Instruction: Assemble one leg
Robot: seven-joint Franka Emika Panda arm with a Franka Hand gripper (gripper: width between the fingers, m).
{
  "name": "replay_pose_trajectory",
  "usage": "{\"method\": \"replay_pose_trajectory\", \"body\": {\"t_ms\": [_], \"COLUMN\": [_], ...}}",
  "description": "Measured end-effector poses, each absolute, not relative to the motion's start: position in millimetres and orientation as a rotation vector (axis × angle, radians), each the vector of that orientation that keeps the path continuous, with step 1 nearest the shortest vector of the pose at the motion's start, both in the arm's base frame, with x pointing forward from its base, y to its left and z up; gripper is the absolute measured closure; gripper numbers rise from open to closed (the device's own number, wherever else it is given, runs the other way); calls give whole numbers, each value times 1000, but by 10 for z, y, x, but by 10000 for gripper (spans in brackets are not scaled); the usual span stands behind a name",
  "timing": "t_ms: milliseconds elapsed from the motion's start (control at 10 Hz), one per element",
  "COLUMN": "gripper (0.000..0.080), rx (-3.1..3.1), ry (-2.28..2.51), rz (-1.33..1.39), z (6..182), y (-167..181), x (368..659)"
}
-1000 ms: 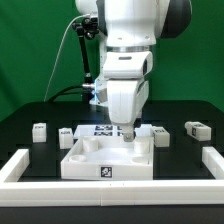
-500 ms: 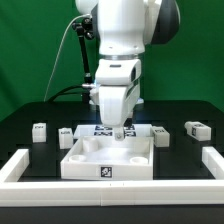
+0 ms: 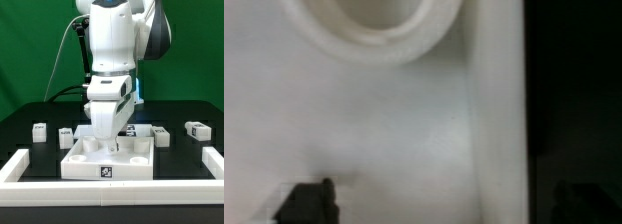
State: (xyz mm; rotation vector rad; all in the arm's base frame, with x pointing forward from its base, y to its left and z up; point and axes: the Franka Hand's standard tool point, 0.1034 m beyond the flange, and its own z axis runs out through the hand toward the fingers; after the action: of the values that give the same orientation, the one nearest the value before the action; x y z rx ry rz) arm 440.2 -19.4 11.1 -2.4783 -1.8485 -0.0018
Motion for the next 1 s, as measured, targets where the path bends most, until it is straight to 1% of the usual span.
{"method": "replay_pose_trajectory", "body": {"t_ms": [100,300,400,500,1000], "gripper": [295,588,588,739,739], "rx": [-2478,-2478,-2478,-2481,-2482], "ry": [-1848,-1848,-1848,-1849,-1850], "rz": [-1,0,0,-7,-9], "z": [109,105,104,110,112], "y": [-194,-194,-194,-194,-196], "x": [4401,4398,4397,4411,4416]}}
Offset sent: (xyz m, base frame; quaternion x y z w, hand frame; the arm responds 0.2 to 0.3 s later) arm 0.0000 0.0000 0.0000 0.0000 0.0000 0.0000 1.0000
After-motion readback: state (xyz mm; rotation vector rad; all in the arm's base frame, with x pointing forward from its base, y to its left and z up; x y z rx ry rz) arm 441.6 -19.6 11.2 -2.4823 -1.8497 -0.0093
